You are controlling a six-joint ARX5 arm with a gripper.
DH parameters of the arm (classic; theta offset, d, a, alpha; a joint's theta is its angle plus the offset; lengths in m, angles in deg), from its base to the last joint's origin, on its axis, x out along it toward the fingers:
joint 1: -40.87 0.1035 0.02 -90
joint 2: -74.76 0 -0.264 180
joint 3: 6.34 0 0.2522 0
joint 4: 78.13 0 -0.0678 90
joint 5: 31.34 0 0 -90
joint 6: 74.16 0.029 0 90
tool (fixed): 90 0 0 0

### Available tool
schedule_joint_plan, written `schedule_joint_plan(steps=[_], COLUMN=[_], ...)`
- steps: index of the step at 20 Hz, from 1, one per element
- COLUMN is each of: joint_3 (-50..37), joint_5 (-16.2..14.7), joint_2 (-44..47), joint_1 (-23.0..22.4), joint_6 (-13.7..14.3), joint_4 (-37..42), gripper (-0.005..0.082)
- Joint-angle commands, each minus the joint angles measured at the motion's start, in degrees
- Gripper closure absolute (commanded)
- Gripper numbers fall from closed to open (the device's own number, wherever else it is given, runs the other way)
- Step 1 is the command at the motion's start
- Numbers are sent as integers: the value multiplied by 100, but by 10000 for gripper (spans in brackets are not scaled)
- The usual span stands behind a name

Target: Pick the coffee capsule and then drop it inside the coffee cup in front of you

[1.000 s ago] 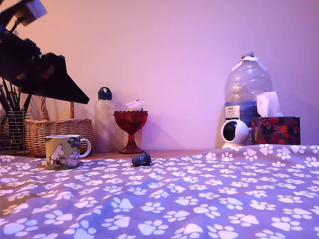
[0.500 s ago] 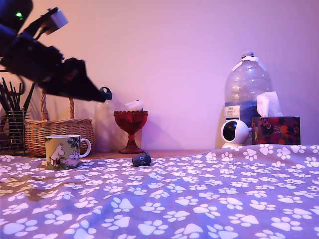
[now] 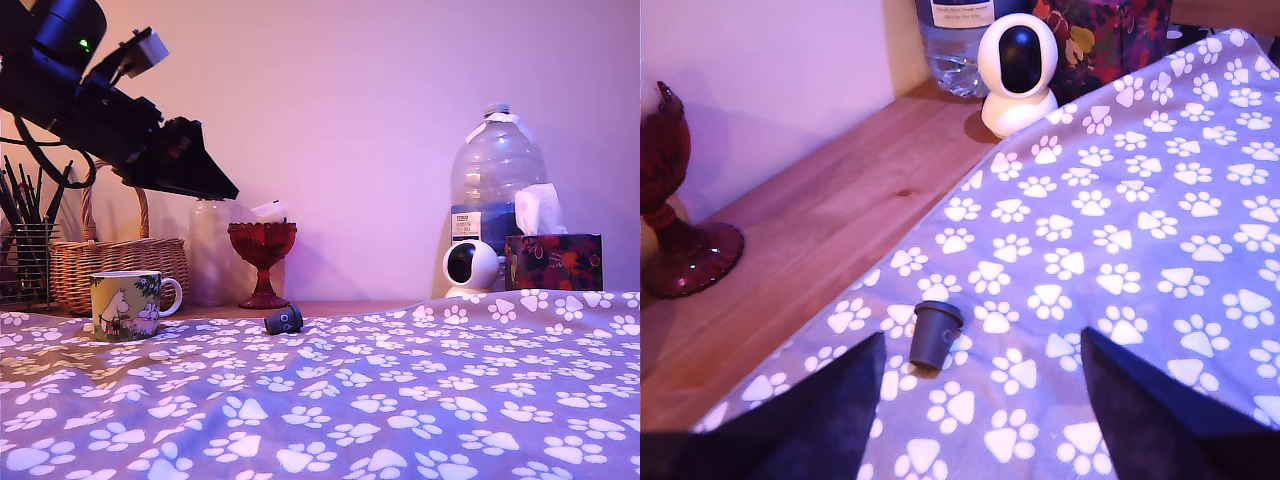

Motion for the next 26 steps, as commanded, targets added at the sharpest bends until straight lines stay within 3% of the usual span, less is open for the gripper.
schedule_joint_plan(steps=[1, 12, 26], joint_3=[127, 533, 2170], joint_5=[-52, -55, -173], joint_2=[177, 483, 1834], joint_1=[-17, -17, -44], joint_6=[9, -81, -15], joint_4=[13, -46, -785], gripper=[203, 203, 203])
